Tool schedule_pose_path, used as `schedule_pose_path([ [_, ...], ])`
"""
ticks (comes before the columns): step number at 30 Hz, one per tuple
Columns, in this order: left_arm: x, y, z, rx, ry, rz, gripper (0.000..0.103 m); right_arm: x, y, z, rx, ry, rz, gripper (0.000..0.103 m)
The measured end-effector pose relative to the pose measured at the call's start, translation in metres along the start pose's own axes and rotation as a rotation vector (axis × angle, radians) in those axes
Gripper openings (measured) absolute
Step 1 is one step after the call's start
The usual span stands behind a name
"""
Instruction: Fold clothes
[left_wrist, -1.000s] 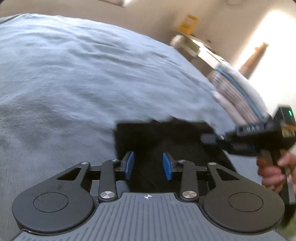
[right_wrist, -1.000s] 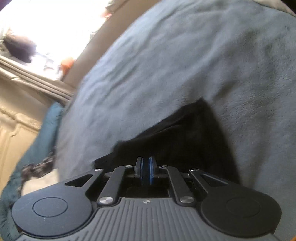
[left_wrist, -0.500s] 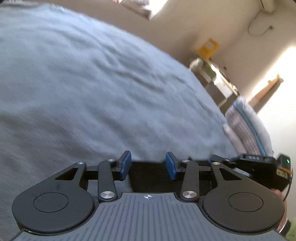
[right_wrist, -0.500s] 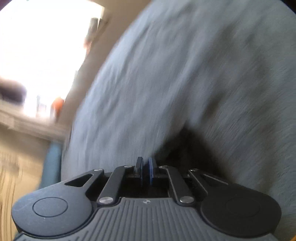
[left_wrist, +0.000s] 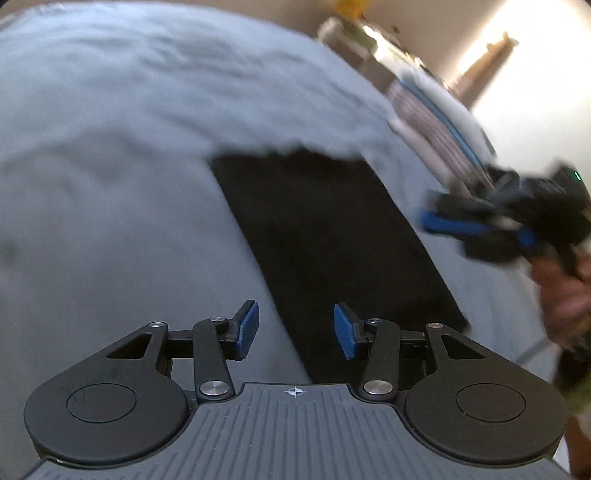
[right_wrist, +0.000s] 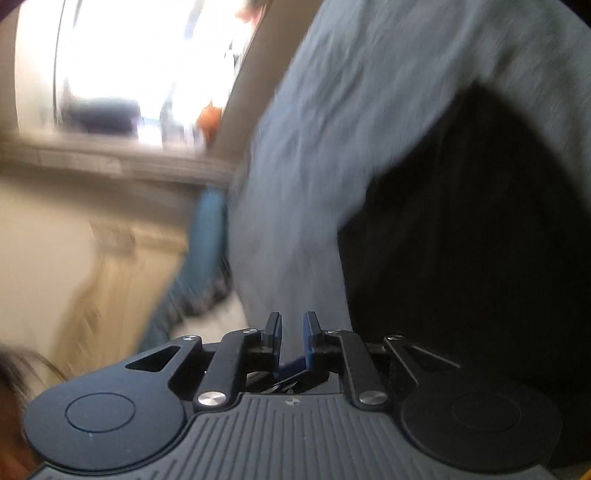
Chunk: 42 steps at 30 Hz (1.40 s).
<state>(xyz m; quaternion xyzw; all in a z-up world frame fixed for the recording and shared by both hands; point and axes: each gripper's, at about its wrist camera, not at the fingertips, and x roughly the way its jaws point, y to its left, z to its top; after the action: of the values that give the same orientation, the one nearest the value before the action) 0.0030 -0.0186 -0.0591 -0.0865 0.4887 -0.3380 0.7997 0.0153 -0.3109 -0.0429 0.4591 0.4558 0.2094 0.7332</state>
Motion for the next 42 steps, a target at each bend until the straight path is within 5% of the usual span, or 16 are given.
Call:
schedule_pose_path([
  [4,0.011,-0.019,-0.035,0.037,0.029,0.044,0.045,0.029,-0.012,-0.011,-0.031,0.143,-0.072,0.013],
  [8,0.016,-0.031,-0.055,0.095,0.018,0.089,0.045,0.056,-0.019,-0.004,-0.105,0.193,-0.181,0.013],
  [12,0.018,-0.035,-0.06,0.137,0.007,0.11,0.045,0.073,-0.016,0.016,-0.132,0.164,-0.179,0.011],
  [25,0.018,-0.017,-0.053,0.106,0.008,0.053,0.045,0.065,-0.008,0.07,-0.094,-0.156,-0.114,0.013],
  [30,0.022,-0.015,-0.054,0.08,0.01,0.028,0.045,0.072,0.015,0.048,-0.272,0.115,-0.133,0.013],
  [34,0.023,-0.014,-0.056,0.073,0.007,0.023,0.045,0.121,0.017,0.048,-0.268,0.2,-0.201,0.013],
  [38,0.017,-0.015,-0.061,0.06,-0.001,0.02,0.045,0.16,0.008,0.064,-0.142,0.175,-0.134,0.01],
  [42,0.011,-0.005,-0.059,0.0,-0.009,-0.019,0.045,0.14,0.02,0.072,-0.118,0.013,-0.105,0.012],
])
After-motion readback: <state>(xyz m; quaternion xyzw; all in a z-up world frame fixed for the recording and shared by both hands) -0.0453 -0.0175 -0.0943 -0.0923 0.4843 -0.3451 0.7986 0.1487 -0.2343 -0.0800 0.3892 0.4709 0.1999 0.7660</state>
